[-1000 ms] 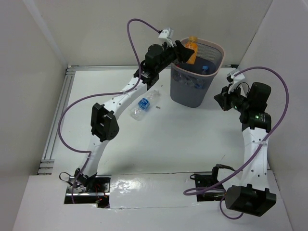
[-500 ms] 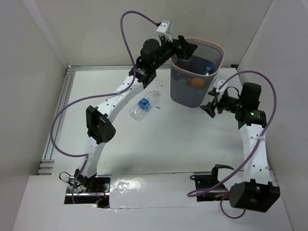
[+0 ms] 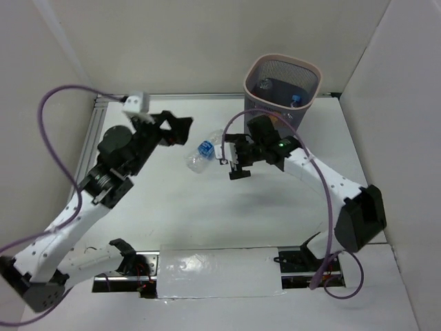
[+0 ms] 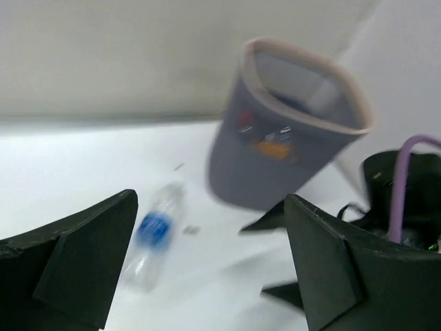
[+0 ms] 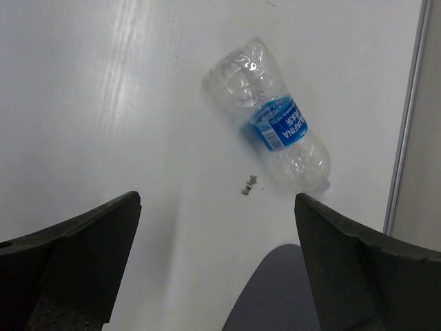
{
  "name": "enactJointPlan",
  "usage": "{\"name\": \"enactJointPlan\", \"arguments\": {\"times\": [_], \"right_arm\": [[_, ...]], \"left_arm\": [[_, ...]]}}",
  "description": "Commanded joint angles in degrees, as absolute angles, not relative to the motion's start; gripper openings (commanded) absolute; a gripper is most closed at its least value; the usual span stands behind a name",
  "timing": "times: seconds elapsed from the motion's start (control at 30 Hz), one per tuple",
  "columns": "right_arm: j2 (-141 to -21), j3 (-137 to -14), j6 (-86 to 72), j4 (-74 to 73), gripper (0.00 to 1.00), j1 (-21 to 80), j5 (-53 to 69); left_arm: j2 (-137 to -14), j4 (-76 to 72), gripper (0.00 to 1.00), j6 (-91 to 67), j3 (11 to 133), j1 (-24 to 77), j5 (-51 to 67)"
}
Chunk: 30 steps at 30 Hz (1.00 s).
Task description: Put the plastic bottles in the bin
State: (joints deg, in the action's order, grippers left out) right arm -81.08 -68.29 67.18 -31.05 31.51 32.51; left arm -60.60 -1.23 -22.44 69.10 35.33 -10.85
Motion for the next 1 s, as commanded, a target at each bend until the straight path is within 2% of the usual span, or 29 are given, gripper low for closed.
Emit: {"name": "enactJointPlan", "arguments": {"times": [0.0, 0.07, 0.2, 0.3, 0.47, 0.87, 0.97], "right_arm": [[-87.8, -72.1, 71.3, -23.3, 0.99, 33.0, 26.8], [-92.4, -72.9, 71.9, -20.4, 0.99, 34.1, 24.7], [-99.4, -74.8, 74.3, -12.0, 0.99, 35.6, 19.5], [-104.8, -78.0, 77.1, -9.8, 0.99, 36.1, 17.2], [-110.6, -80.0, 77.6, -1.0, 0.99, 37.2, 14.0], [-123.6, -92.8, 88.5, -14.7, 0.99, 38.2, 18.0], [-126.9, -96.7, 89.3, -19.9, 0.96, 38.8, 18.5]], "left_arm": [[-52.7, 12.7, 1.0, -27.5, 60.3, 32.9, -24.0], [-45.1, 17.9, 1.0, -32.9, 54.9, 32.3, -28.0], [-34.6, 25.8, 1.0, -39.5, 47.6, 31.0, -28.0], [-29.4, 30.5, 1.0, -42.9, 44.7, 31.0, -28.8], [-27.3, 35.4, 1.0, -43.5, 44.1, 31.0, -30.1], [-25.2, 36.2, 1.0, -45.6, 40.2, 31.0, -27.1], [-24.7, 36.2, 1.0, -45.6, 40.2, 31.0, -27.1]]}}
